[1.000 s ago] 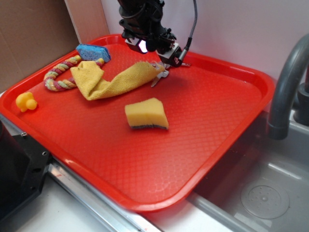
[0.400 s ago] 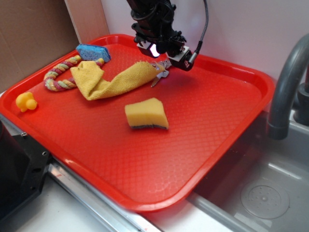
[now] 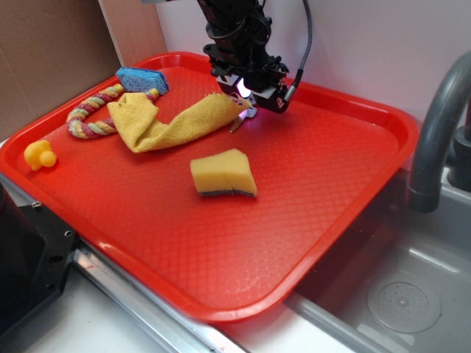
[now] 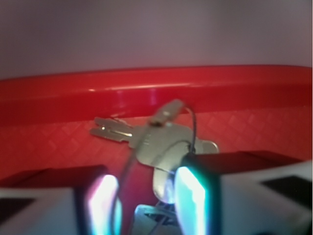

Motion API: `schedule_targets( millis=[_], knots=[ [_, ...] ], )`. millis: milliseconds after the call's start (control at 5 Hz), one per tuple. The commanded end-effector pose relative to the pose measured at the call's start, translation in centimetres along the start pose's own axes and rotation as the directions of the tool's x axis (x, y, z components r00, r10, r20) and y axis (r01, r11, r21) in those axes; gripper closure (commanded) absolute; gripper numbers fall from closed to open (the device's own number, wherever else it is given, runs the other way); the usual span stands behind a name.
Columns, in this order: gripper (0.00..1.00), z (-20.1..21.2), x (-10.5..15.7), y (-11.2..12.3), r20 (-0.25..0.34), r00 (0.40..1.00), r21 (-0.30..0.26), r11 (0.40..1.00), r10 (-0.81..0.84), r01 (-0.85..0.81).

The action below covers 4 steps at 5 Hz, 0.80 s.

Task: Grab the silver keys.

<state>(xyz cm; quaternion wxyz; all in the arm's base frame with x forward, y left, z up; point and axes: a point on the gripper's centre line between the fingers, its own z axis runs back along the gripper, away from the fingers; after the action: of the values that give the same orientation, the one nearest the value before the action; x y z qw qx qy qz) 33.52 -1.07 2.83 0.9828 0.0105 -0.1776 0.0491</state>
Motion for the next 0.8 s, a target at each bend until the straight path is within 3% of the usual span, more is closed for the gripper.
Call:
schedule_targets(
  millis=[0, 200, 400, 600],
  knots=[
    [1.0, 3.2, 0.8, 1.9, -0.024, 1.0, 0.12, 0.993, 0.004, -0.001],
    [1.0, 7.8, -0.5, 4.5, -0.093, 0.995, 0.057, 0.998, 0.023, -0.018],
    [1.0, 13.4, -2.0, 5.0, -0.164, 0.986, -0.072, 0.997, 0.018, -0.03],
    [1.0, 19.0, -2.6, 4.6, -0.243, 0.97, -0.126, 0.992, -0.017, -0.014]
  ],
)
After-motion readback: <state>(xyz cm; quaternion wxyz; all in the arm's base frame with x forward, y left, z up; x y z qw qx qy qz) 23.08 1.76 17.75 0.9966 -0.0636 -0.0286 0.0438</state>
